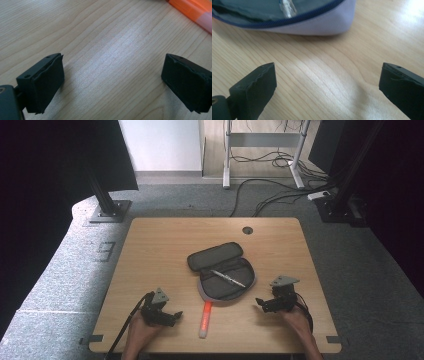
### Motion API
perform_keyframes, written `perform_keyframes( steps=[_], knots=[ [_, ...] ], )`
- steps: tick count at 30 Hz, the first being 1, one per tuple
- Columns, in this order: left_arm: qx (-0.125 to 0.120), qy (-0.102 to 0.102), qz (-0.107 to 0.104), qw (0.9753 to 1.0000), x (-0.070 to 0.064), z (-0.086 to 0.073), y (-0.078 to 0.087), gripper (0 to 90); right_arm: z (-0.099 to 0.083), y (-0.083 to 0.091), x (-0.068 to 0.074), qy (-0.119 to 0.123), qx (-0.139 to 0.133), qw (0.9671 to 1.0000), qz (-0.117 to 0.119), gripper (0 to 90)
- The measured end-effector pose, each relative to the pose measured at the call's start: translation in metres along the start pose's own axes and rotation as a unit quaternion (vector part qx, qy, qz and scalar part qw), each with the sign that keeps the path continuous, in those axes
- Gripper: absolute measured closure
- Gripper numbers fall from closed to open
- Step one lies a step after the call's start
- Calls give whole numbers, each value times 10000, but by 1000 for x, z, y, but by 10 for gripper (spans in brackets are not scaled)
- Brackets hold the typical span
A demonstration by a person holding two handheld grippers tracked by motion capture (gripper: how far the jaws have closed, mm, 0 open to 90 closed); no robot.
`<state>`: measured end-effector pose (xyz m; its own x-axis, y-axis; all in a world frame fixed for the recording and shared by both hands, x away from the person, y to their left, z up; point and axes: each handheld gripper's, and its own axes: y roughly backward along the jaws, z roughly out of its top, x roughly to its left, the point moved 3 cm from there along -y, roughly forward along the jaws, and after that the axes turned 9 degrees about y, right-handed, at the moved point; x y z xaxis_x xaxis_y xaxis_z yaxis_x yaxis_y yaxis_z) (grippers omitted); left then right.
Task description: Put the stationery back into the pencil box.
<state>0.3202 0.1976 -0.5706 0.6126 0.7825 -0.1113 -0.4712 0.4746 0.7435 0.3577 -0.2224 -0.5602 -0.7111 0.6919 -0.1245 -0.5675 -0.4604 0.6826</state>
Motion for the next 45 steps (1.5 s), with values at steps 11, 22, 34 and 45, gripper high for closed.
perform_keyframes(
  steps=[11, 22, 34, 45],
  knots=[
    [12, 67, 55, 10000, 0, 1, 1, 59, -14, -11, 3, -100, 106, 9999, 57, 0],
    [110, -59, 259, 9996, -10, 9, 8, 112, -14, -11, 3, -97, 104, 9999, 56, 0],
    [-2, -159, -74, 9998, -34, 24, 11, 139, -13, -11, 3, -85, 109, 9999, 58, 0],
    [1, -385, -296, 9988, -56, 34, 3, 144, -13, -11, 3, -85, 107, 9999, 58, 0]
  ],
)
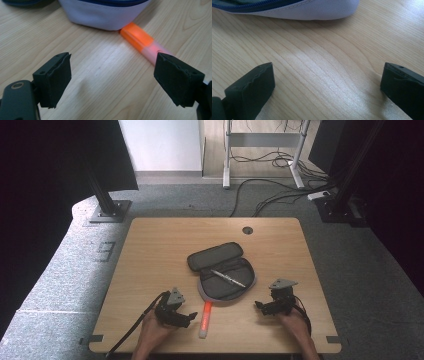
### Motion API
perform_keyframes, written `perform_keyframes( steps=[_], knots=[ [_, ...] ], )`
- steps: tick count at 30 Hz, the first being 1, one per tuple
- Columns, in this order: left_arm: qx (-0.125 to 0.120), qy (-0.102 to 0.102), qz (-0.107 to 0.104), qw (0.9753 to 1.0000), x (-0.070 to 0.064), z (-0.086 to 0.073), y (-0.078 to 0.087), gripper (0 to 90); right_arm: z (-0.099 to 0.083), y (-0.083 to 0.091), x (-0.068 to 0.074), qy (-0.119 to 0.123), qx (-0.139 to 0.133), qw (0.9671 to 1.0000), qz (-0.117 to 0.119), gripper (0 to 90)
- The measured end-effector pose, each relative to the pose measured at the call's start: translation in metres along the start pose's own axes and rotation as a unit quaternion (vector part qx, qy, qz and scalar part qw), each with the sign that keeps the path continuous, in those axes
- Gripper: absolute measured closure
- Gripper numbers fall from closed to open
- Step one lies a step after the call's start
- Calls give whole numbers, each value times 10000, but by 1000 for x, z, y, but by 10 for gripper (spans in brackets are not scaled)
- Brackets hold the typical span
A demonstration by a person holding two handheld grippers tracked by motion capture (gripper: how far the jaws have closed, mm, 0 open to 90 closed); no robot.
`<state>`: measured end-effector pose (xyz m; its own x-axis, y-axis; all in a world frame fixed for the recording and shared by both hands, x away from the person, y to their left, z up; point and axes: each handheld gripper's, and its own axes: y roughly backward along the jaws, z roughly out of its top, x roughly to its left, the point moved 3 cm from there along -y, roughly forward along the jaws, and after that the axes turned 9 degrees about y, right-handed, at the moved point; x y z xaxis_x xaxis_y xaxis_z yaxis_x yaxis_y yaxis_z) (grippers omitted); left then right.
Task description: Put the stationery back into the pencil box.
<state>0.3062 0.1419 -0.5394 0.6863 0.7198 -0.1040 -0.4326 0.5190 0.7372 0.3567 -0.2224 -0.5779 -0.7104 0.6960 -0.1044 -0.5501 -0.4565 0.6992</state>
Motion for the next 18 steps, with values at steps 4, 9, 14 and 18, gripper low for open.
perform_keyframes(
  steps=[4, 9, 14, 18],
  knots=[
    [7, -90, -83, 9999, -9, 4, -4, 147, 0, 0, 0, 0, 1, 10000, 0, 0],
    [73, -161, -192, 9997, -18, 7, -11, 153, 0, 0, 0, -1, 1, 10000, 0, 0],
    [73, -204, -252, 9994, -27, 9, -20, 167, 0, 0, 0, -2, 0, 10000, -1, 0],
    [69, -133, -285, 9995, -29, 9, -25, 176, 0, 0, 0, -5, 0, 10000, -1, 0]
  ],
)
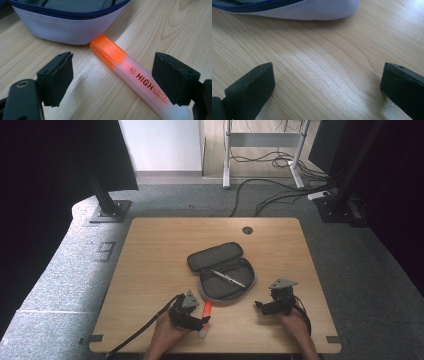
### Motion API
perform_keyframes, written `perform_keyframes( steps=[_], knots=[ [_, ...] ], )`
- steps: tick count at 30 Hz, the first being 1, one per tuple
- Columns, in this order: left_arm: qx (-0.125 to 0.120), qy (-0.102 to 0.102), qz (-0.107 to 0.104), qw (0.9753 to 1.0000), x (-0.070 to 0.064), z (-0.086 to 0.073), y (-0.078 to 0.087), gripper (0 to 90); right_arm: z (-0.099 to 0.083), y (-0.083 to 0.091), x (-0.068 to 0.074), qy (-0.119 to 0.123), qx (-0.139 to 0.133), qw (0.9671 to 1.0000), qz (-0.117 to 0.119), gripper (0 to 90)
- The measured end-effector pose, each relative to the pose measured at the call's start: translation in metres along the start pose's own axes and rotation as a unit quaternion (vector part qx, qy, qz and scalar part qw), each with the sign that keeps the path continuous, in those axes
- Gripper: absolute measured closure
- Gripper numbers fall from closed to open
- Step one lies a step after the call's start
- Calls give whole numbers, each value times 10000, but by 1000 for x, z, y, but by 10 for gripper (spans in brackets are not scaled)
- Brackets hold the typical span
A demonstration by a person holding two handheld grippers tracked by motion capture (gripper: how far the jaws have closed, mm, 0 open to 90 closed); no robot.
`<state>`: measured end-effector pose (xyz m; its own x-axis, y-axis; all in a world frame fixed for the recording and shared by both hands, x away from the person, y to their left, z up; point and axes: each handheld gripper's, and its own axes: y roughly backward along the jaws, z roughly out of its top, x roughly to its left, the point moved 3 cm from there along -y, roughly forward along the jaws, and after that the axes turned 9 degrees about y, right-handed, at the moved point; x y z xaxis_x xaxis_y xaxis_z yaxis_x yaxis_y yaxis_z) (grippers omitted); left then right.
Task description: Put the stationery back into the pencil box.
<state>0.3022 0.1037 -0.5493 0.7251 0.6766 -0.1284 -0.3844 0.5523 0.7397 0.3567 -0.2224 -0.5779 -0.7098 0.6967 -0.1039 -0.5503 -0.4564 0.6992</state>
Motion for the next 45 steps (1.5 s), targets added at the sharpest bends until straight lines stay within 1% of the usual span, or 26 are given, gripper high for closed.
perform_keyframes(
  steps=[2, 5, 8, 12, 14, 17, 21, 27, 34, 39, 45],
  knots=[
    [5, 17, 10, 10000, -1, 0, -3, 178, 0, 0, 0, 3, 1, 10000, 0, 0],
    [-6, 51, -40, 10000, -3, -1, -8, 183, 0, 0, 0, 4, 2, 10000, 0, 0],
    [27, 39, -46, 10000, -5, -2, -12, 193, 0, 0, 0, 3, 2, 10000, 0, 0],
    [88, 38, -12, 10000, -5, -4, -17, 217, 0, 0, 0, 4, 1, 10000, 0, 0],
    [107, 74, 0, 9999, -5, -4, -18, 224, 0, 0, 0, 4, 1, 10000, 1, 0],
    [123, 19, 155, 9998, -4, -5, -16, 272, 0, 0, 0, 4, 1, 10000, 0, 0],
    [97, 100, 229, 9996, 0, -6, -13, 315, 0, 0, 0, 4, 1, 10000, 1, 0],
    [80, 211, 306, 9993, 6, -8, -8, 445, 0, 0, 0, 4, 1, 10000, 0, 0],
    [173, 322, 375, 9986, 16, -11, 0, 572, 0, 0, 0, 3, 0, 10000, 1, 0],
    [160, 368, 386, 9984, 25, -14, 5, 651, 0, 0, 0, 3, 1, 10000, 0, 0],
    [130, 365, 333, 9987, 31, -16, 7, 667, 0, 0, 0, 3, 0, 10000, 0, 0]
  ],
)
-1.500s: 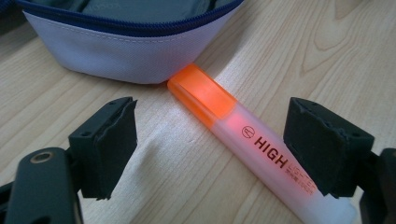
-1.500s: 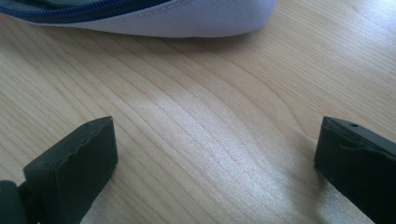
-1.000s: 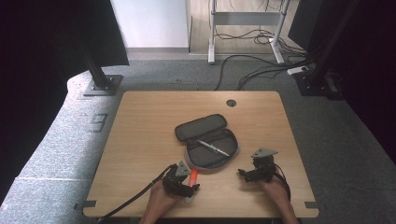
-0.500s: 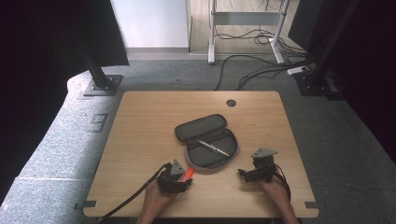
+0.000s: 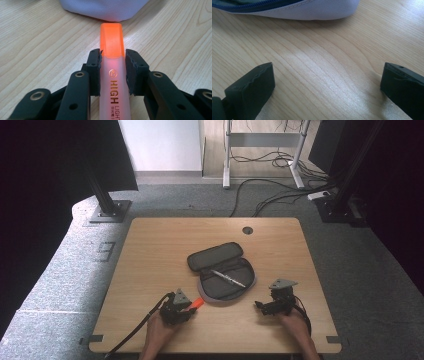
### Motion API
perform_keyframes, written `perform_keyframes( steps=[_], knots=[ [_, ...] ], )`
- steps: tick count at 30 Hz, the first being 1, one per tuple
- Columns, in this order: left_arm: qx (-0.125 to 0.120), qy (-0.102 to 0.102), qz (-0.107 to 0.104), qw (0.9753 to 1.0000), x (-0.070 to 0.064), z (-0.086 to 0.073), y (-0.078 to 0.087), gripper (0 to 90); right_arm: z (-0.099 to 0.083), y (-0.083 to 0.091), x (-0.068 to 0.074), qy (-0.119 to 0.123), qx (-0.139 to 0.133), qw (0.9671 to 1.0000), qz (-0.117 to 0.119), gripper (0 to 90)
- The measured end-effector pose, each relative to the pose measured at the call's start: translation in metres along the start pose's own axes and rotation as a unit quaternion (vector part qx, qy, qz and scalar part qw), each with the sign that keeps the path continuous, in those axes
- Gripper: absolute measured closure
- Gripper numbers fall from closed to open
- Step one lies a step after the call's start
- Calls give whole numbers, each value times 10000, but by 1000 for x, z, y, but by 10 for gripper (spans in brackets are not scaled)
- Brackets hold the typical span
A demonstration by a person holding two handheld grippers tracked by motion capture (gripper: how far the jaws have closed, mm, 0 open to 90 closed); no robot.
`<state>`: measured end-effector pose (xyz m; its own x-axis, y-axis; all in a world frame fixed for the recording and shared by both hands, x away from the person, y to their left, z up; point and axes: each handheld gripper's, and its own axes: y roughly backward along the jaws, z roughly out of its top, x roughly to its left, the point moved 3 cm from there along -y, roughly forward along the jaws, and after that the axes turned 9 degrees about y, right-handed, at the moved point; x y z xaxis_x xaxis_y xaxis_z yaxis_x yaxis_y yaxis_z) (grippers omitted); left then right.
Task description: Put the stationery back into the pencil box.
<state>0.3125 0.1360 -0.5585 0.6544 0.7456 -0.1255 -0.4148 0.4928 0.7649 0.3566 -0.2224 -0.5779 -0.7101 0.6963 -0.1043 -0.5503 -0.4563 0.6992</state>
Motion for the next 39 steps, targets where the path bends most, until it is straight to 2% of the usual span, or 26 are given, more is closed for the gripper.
perform_keyframes(
  steps=[2, 5, 11, 19, 31, 34, 37, 39],
  knots=[
    [16, -45, 4, 10000, 1, 0, 1, 667, 0, 0, 0, 0, 0, 10000, 0, 0],
    [43, -118, 120, 9998, 4, -1, 3, 668, 0, 0, 0, 0, 0, 10000, 1, 0],
    [-96, -40, 92, 9999, 11, -1, 14, 669, 0, 0, 0, 0, 0, 10000, 0, 0],
    [-300, 80, -162, 9994, 14, 3, 28, 669, 0, 0, 0, 0, 0, 10000, 1, 0],
    [-447, -3, -350, 9984, 11, 19, 36, 669, 0, 0, 0, 4, -1, 10000, 0, 0],
    [-514, 34, -542, 9972, 9, 25, 37, 669, 0, 0, 0, -4, -2, 10000, 0, 0],
    [-462, -79, -483, 9977, 5, 32, 35, 668, 0, 0, 0, 0, 0, 10000, 1, 0],
    [-451, -83, -542, 9975, 4, 36, 34, 669, 0, 0, 0, 0, -1, 10000, 0, 0]
  ],
)
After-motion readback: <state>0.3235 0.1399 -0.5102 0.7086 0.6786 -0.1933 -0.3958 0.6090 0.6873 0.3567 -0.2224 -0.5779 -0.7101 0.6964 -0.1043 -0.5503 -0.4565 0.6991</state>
